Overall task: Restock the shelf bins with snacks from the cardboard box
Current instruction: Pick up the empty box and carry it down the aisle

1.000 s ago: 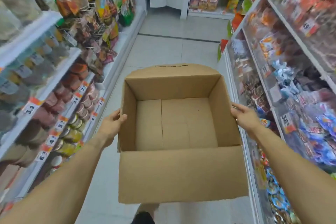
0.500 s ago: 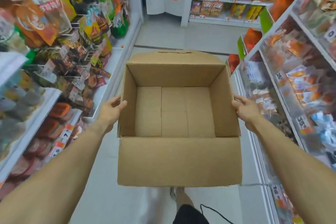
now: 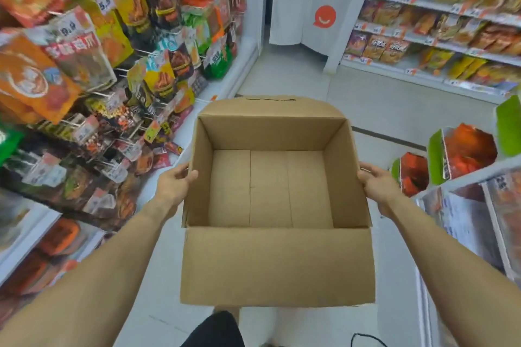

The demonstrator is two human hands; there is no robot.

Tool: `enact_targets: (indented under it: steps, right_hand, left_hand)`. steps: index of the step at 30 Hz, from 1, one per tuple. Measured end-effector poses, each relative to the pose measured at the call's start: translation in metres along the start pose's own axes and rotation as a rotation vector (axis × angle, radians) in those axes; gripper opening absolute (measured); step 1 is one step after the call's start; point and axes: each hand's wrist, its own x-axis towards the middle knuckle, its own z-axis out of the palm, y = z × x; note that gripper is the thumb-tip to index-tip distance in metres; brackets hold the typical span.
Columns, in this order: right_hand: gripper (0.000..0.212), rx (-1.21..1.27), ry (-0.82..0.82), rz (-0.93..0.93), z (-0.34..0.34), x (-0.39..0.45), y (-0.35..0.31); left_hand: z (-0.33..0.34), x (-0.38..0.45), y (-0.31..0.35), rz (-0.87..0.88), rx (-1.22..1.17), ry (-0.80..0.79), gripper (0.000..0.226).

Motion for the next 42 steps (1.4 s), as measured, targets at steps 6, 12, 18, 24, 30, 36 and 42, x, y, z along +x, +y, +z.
enact_targets:
  steps: [6,12,18,24,30,36,42]
  right_hand:
    - [0.026,-0.038,0.009,0.041,0.041,0.174,-0.075]
    - [0.027,-0.124,-0.02,0.031,0.076,0.33,-0.183]
    - [0.028,-0.169,-0.111,0.052,0.109,0.493,-0.269]
    - [0.024,-0.387,-0.297,-0.033,0.178,0.678,-0.347]
    - [0.028,-0.733,-0.481,-0.035,0.269,0.835,-0.399]
    - [0.037,-1.005,-0.587,-0.051,0.376,0.959,-0.403]
    - [0.037,-1.199,-0.823,-0.048,0.472,1.062,-0.362]
  left_hand:
    - [0.046,0.172,0.065,-0.042,-0.091,-0.019,0.045]
    - [0.077,0.323,0.141,-0.166,-0.16,-0.012,0.035]
    - [0.123,0.453,0.201,-0.252,-0.187,0.067,0.032]
    - [0.185,0.566,0.224,-0.384,-0.186,0.233,0.009]
    - [0.23,0.655,0.218,-0.602,-0.298,0.251,0.016]
    - [0.26,0.769,0.178,-0.719,-0.307,0.244,0.044]
    - [0.301,0.847,0.136,-0.848,-0.334,0.34,0.037]
